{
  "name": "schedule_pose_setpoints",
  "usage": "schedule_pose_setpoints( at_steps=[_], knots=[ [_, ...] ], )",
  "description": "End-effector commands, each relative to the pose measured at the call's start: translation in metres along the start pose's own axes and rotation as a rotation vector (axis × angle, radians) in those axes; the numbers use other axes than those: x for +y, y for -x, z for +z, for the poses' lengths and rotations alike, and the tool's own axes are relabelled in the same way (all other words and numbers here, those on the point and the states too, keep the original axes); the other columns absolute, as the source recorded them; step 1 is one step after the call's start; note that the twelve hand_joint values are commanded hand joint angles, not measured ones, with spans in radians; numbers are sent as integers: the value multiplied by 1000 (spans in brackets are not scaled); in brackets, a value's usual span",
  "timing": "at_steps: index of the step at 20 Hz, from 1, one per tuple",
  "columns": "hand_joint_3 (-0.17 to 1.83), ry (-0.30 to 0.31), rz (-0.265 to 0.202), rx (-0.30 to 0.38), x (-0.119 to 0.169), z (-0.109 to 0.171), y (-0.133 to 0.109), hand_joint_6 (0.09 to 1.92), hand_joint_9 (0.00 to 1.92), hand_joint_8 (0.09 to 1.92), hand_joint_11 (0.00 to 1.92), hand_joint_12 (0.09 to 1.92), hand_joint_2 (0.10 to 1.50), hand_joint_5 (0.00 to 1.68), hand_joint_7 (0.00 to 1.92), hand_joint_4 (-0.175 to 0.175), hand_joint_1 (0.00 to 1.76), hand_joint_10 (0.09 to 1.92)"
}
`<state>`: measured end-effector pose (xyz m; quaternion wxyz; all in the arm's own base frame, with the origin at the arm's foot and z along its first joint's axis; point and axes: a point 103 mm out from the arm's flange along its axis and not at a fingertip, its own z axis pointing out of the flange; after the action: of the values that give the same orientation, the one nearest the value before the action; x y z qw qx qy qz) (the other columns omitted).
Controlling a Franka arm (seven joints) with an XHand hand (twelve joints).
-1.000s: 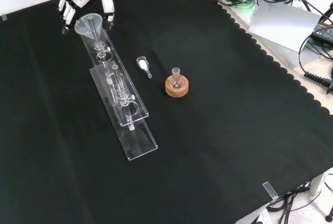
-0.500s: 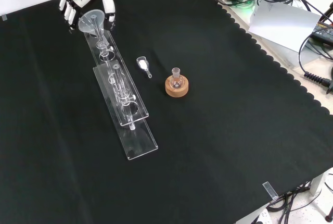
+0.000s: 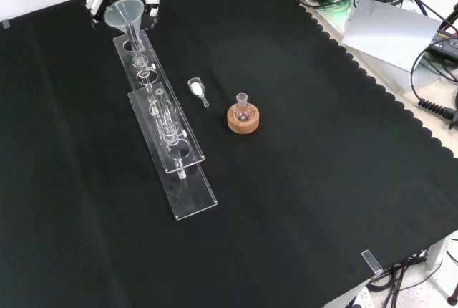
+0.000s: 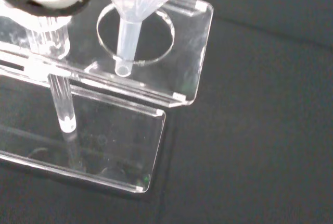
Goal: Pick up the funnel from the transparent funnel stand.
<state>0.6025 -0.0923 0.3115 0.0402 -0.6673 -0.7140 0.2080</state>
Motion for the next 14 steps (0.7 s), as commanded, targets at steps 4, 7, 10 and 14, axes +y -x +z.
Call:
schedule_pose_setpoints(
  at_steps=[4, 7, 10, 14],
  knots=[
    [542, 45, 24, -40, -36, -27, 4, 1081, 1016, 1312, 643, 1163, 674, 767, 658, -83, 928, 933],
    [546, 57, 43, -46, -56, -35, 5, 1083, 1031, 1306, 655, 1157, 673, 765, 658, -85, 930, 940],
    [554, 65, 65, -53, -80, -43, 3, 1084, 1033, 1295, 665, 1145, 670, 760, 659, -87, 931, 945],
    [560, 88, 68, -60, -113, -47, -3, 1084, 1036, 1286, 669, 1141, 669, 749, 658, -89, 931, 948]
  ],
)
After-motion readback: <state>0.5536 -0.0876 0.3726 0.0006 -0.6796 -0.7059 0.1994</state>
